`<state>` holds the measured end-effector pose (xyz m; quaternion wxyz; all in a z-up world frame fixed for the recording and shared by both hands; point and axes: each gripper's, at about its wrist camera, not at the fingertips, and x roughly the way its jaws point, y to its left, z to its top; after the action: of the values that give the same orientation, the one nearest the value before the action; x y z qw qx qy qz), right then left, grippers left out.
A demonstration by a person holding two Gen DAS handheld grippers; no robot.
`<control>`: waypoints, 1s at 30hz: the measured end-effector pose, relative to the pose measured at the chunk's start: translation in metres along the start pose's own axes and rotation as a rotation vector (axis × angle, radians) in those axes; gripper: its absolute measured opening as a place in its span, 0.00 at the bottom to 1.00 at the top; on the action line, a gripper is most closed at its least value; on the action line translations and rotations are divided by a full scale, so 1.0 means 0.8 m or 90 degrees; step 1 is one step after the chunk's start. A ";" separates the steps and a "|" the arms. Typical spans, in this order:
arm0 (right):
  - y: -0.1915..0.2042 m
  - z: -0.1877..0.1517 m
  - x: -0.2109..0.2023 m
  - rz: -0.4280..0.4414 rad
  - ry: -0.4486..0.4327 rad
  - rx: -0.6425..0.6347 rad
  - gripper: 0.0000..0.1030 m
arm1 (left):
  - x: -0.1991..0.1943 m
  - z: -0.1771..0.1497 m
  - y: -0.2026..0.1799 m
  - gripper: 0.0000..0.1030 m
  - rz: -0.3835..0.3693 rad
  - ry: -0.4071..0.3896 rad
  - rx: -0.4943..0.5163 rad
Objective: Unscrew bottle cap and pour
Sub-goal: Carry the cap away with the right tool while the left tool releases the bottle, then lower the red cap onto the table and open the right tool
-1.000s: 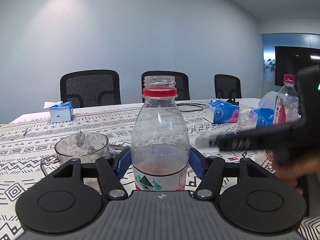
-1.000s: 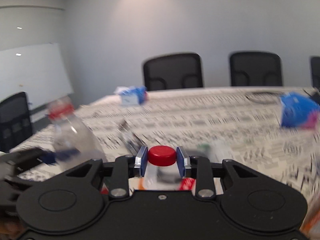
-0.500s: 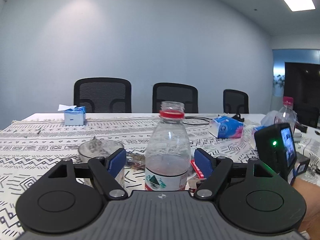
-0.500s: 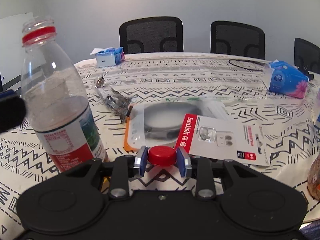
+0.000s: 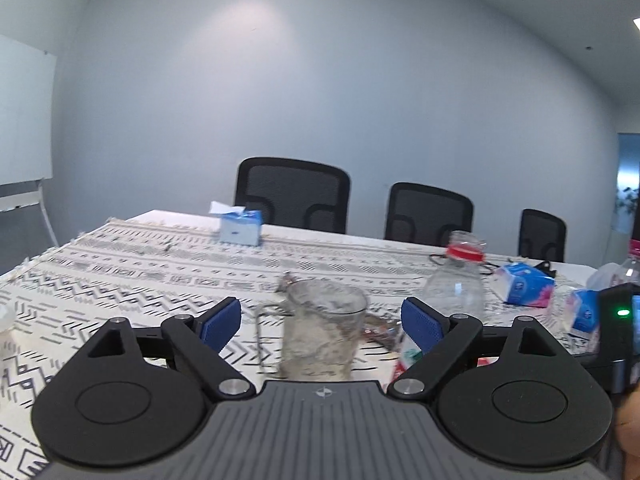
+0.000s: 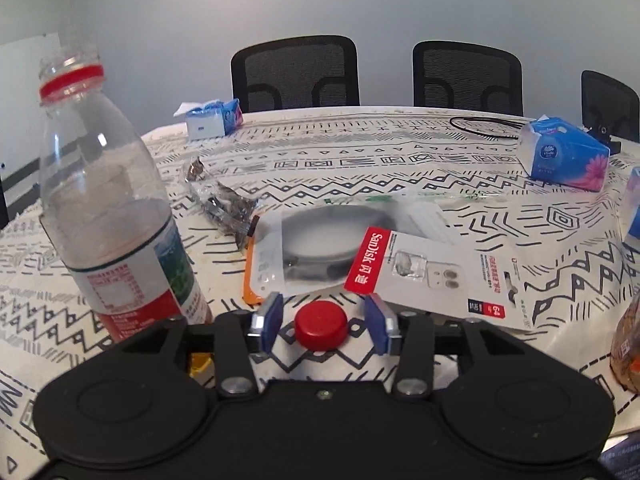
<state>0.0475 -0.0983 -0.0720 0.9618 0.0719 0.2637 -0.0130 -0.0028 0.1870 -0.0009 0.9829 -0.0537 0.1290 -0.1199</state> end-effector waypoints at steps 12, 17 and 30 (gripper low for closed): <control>0.029 -0.010 -0.074 0.046 -0.100 -0.020 0.82 | 0.032 -0.016 0.021 0.95 0.066 0.097 -0.024; 0.050 -0.017 -0.084 0.048 -0.106 -0.037 0.88 | 0.026 -0.021 0.015 0.95 0.083 0.103 -0.006; 0.066 -0.017 -0.094 0.042 -0.102 -0.042 0.92 | 0.006 -0.011 -0.009 0.95 0.121 0.127 0.034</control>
<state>-0.0209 -0.0454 -0.0381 0.9816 0.0475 0.1834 0.0216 -0.0023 0.1780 -0.0093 0.9732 -0.0030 0.2273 -0.0347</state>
